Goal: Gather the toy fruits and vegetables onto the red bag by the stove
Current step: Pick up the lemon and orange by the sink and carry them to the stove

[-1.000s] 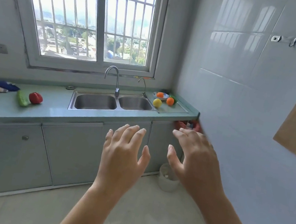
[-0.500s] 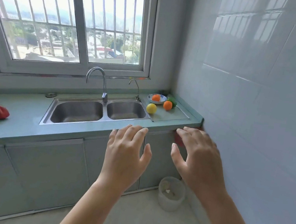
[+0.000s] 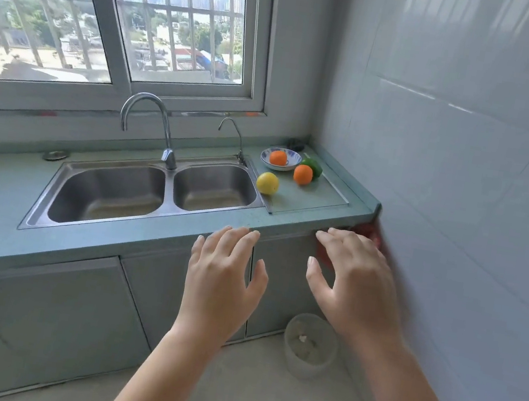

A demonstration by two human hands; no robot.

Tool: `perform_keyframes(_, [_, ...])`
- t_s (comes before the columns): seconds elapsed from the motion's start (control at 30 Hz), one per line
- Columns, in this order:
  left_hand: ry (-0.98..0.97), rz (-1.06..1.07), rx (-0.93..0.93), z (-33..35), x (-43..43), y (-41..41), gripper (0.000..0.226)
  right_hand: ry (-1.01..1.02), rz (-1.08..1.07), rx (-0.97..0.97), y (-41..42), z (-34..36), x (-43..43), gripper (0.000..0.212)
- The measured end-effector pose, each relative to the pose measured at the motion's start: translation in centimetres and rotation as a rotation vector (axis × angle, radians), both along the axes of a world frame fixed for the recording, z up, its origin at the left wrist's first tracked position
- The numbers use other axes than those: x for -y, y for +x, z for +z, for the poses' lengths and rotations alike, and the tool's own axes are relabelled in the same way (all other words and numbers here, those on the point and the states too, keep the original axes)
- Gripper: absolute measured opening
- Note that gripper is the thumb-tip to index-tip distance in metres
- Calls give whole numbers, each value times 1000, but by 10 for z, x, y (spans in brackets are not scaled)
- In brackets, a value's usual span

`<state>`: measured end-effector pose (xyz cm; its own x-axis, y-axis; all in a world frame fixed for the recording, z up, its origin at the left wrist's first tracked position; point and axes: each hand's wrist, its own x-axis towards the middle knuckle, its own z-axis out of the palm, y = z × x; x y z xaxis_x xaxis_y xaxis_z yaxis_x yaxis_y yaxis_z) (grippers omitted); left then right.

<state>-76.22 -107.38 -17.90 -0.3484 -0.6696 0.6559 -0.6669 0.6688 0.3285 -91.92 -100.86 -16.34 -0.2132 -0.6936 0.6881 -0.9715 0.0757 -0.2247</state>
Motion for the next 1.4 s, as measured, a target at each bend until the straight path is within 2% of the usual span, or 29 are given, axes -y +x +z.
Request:
perform_keyframes(0.27, [94, -18, -35, -30, 140, -39, 43, 114, -39, -41, -39, -13, 136, 43])
perform_keyframes(0.5, [139, -11, -52, -43, 251, -61, 42, 175, 18, -52, -47, -15, 254, 43])
perform_keyframes(0.8, [279, -108, 26, -90, 315, -101, 41, 272, -42, 35, -95, -56, 307, 44])
perform_keyframes(1.07, [385, -134, 12, -113, 385, -147, 41, 316, -35, 109, -151, -87, 376, 45])
perform_keyframes(1.4, [563, -68, 119, -146, 481, -217, 53, 447, -9, 210, -245, -133, 474, 47])
